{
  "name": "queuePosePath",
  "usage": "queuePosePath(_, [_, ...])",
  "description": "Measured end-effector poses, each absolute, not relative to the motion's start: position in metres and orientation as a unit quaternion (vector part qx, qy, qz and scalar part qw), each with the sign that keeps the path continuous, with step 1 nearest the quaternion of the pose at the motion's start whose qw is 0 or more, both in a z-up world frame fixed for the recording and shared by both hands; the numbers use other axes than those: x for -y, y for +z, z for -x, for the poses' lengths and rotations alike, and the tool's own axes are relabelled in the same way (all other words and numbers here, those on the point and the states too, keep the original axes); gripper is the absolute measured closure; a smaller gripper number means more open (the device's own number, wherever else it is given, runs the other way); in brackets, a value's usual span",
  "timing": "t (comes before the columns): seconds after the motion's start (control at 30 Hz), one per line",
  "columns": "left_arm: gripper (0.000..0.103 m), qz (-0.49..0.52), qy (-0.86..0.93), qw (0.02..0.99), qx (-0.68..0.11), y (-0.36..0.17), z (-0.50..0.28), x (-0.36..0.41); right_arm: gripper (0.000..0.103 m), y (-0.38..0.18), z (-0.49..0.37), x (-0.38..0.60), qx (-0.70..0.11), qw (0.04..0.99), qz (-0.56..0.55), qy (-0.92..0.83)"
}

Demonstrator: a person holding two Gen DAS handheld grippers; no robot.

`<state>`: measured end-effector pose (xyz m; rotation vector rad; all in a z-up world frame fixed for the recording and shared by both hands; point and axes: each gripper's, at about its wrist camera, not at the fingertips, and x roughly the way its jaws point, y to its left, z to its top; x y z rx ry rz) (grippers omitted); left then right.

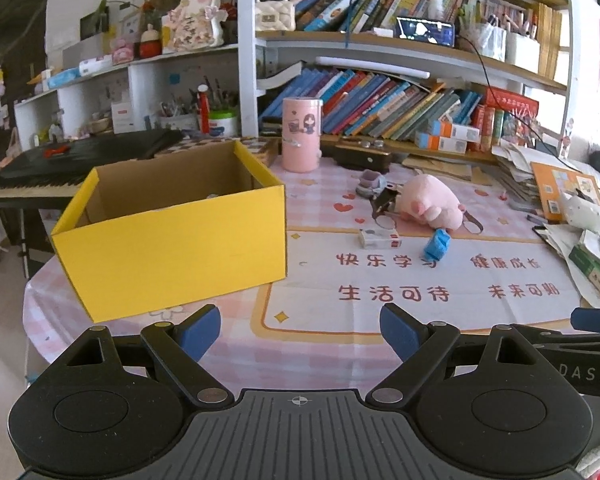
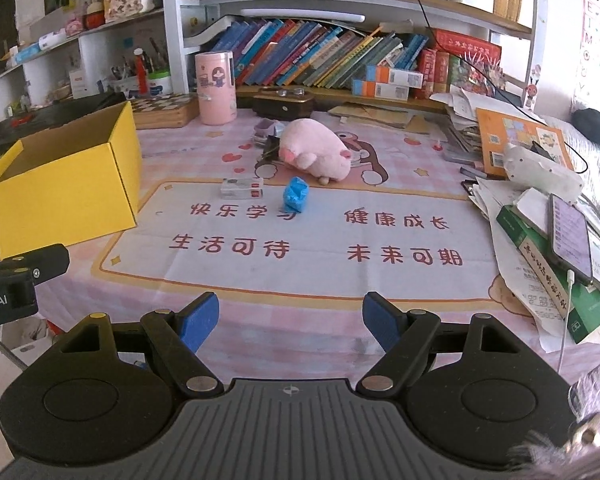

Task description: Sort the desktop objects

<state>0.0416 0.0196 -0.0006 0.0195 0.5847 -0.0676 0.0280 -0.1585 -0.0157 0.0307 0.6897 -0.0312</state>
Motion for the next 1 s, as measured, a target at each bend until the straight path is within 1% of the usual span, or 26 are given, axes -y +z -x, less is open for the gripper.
queuePosePath(1.0, [0.014,-0.016,-0.056,0.949,-0.310,-0.010,-0.095,0.022,0.025,-0.024,-0.082,0.192,-0.362,0.932,-0.007,-0.023])
